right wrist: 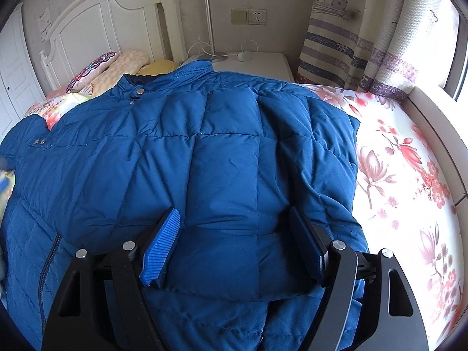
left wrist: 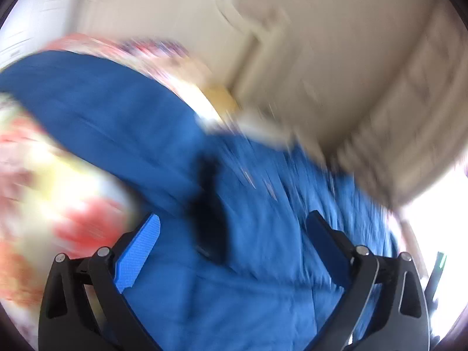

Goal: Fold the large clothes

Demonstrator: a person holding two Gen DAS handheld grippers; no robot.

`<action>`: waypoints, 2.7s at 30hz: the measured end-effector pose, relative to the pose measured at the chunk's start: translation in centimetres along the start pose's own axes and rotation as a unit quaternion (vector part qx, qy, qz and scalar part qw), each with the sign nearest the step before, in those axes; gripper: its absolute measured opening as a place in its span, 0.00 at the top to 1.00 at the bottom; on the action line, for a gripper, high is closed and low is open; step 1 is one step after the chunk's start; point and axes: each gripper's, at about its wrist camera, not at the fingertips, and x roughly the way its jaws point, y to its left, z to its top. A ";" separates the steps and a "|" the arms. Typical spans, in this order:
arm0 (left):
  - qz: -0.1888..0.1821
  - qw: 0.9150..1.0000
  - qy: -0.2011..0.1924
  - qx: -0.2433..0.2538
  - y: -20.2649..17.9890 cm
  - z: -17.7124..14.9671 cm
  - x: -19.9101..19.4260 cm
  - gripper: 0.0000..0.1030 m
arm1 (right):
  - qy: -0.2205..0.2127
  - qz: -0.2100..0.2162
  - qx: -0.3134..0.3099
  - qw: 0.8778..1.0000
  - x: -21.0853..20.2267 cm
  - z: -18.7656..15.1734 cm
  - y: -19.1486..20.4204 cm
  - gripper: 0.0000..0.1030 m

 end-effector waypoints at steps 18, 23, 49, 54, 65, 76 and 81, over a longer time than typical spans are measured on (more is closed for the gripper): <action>0.077 0.935 -0.057 -0.341 27.8 15.6 -1.2 0.54 | 0.000 -0.001 0.000 1.000 0.0 0.1 0.0 0.28; 0.034 0.933 -0.064 -0.354 26.0 15.7 -1.1 0.95 | 0.000 -0.001 0.000 1.000 0.0 0.0 0.1 0.28; -0.158 0.934 0.131 0.293 -23.7 -8.6 7.5 0.28 | -0.007 0.019 0.017 1.000 -0.2 -0.3 -0.2 0.28; -0.135 0.960 0.026 0.245 -16.4 -6.5 -1.0 0.15 | -0.009 0.028 0.021 0.999 -0.2 -0.2 -0.3 0.28; 0.069 0.997 0.000 -0.031 0.9 -2.8 2.4 0.16 | -0.020 -0.004 -0.011 1.000 -0.9 -0.4 1.0 0.28; 0.125 0.990 -0.060 -0.013 1.4 -2.2 0.4 0.15 | -0.169 -0.002 -0.324 0.931 -6.8 -3.6 18.8 0.25; 0.139 0.986 -0.077 -0.053 3.0 -1.8 -1.2 0.14 | -0.163 -0.005 -0.404 0.900 -4.8 -5.0 24.2 0.25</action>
